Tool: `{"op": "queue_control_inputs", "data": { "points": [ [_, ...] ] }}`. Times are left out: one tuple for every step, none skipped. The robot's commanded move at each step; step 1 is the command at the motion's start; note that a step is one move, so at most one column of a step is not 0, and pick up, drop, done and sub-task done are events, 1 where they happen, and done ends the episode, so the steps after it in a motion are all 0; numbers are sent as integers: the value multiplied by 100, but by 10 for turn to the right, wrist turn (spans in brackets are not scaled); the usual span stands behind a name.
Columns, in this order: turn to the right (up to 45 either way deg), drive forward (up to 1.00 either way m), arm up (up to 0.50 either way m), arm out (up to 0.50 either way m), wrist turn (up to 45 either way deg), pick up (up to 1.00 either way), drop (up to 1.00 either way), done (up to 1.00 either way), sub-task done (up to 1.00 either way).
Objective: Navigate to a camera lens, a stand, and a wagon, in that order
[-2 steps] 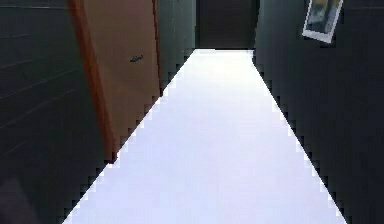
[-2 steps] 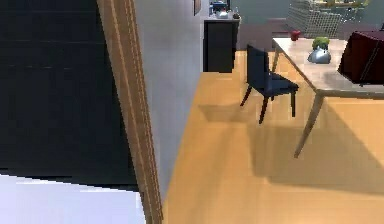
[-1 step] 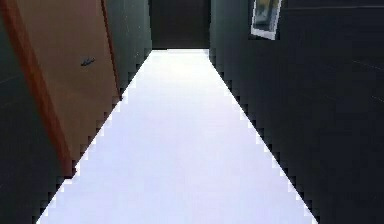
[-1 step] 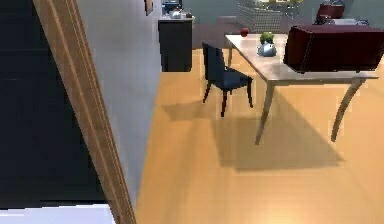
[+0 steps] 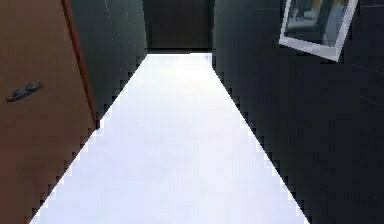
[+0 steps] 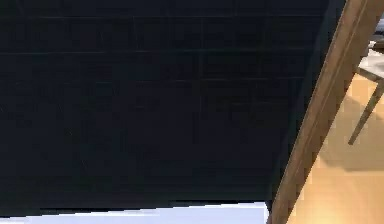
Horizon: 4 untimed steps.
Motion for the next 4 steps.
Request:
{"op": "queue_control_inputs", "data": {
  "points": [
    [0, 100, 0, 0, 0, 0, 0, 0, 0],
    [0, 100, 0, 0, 0, 0, 0, 0, 0],
    [0, 100, 0, 0, 0, 0, 0, 0, 0],
    [0, 100, 0, 0, 0, 0, 0, 0, 0]
  ]
}}
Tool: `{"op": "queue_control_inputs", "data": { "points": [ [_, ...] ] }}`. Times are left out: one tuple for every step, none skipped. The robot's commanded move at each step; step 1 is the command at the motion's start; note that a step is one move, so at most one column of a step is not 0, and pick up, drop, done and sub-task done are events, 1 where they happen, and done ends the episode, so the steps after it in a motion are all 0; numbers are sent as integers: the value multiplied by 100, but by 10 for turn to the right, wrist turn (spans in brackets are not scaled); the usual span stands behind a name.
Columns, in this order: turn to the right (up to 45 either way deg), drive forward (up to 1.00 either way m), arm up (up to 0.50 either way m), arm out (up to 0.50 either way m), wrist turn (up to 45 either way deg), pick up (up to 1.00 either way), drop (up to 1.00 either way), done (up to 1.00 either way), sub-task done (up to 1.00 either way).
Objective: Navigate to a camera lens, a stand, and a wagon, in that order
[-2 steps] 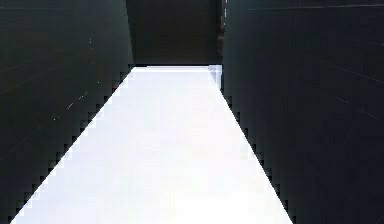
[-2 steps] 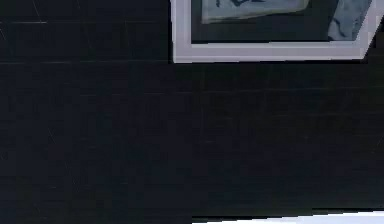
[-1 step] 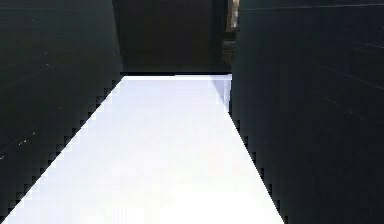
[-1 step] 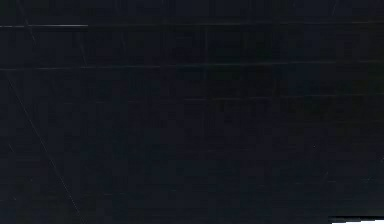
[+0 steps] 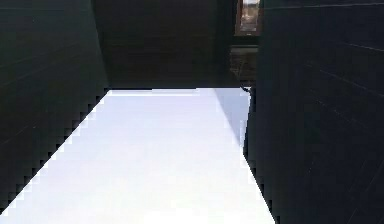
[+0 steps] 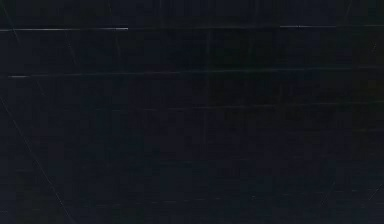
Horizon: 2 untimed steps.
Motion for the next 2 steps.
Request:
{"op": "queue_control_inputs", "data": {
  "points": [
    [0, 100, 0, 0, 0, 0, 0, 0, 0],
    [30, 0, 0, 0, 0, 0, 0, 0, 0]
  ]
}}
